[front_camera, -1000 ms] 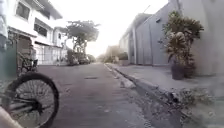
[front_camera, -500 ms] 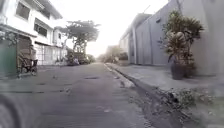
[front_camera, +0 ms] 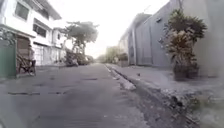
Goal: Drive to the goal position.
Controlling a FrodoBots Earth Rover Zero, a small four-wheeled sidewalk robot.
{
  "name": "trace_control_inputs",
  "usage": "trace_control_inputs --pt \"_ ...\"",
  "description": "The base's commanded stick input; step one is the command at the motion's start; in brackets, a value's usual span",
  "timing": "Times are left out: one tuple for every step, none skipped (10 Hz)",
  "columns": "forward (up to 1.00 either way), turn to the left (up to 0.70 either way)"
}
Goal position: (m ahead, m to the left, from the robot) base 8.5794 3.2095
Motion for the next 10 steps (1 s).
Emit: trace_control_inputs --pt "1.00 0.02" --pt "1.00 0.02" --pt "1.00 0.02" --pt "1.00 0.02" --pt "1.00 0.22" --pt "1.00 0.42" --pt "1.00 0.42" --pt "1.00 0.42" --pt "1.00 0.42" --pt "1.00 0.06"
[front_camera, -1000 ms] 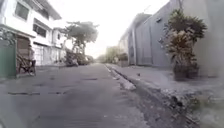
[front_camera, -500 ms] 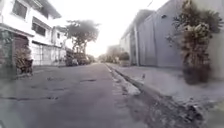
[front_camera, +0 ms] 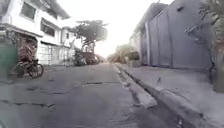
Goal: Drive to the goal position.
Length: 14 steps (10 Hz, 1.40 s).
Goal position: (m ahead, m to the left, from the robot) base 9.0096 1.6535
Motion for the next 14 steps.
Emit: trace_control_inputs --pt "1.00 0.02" --pt "1.00 0.02" --pt "1.00 0.02" --pt "1.00 0.02" --pt "1.00 0.02" --pt "1.00 0.02" --pt "1.00 0.02" --pt "1.00 0.02" --pt "1.00 0.02" --pt "1.00 0.02" --pt "1.00 -0.11" --pt "1.00 -0.36" --pt "1.00 -0.30" --pt "1.00 -0.14"
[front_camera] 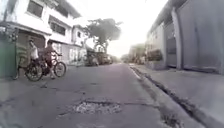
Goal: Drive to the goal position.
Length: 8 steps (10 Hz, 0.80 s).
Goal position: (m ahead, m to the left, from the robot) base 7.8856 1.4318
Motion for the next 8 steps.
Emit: trace_control_inputs --pt "1.00 -0.12" --pt "1.00 -0.25" --pt "1.00 0.02" --pt "1.00 0.02" --pt "1.00 0.02" --pt "1.00 0.02" --pt "1.00 -0.02" --pt "1.00 -0.19"
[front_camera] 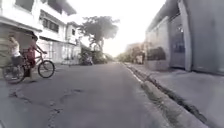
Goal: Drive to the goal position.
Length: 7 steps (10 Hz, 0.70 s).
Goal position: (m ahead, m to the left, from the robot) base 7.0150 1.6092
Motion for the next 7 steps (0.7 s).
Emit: trace_control_inputs --pt "1.00 -0.36" --pt "1.00 -0.19" --pt "1.00 0.02" --pt "1.00 0.02" --pt "1.00 0.02" --pt "1.00 0.23" --pt "1.00 0.28"
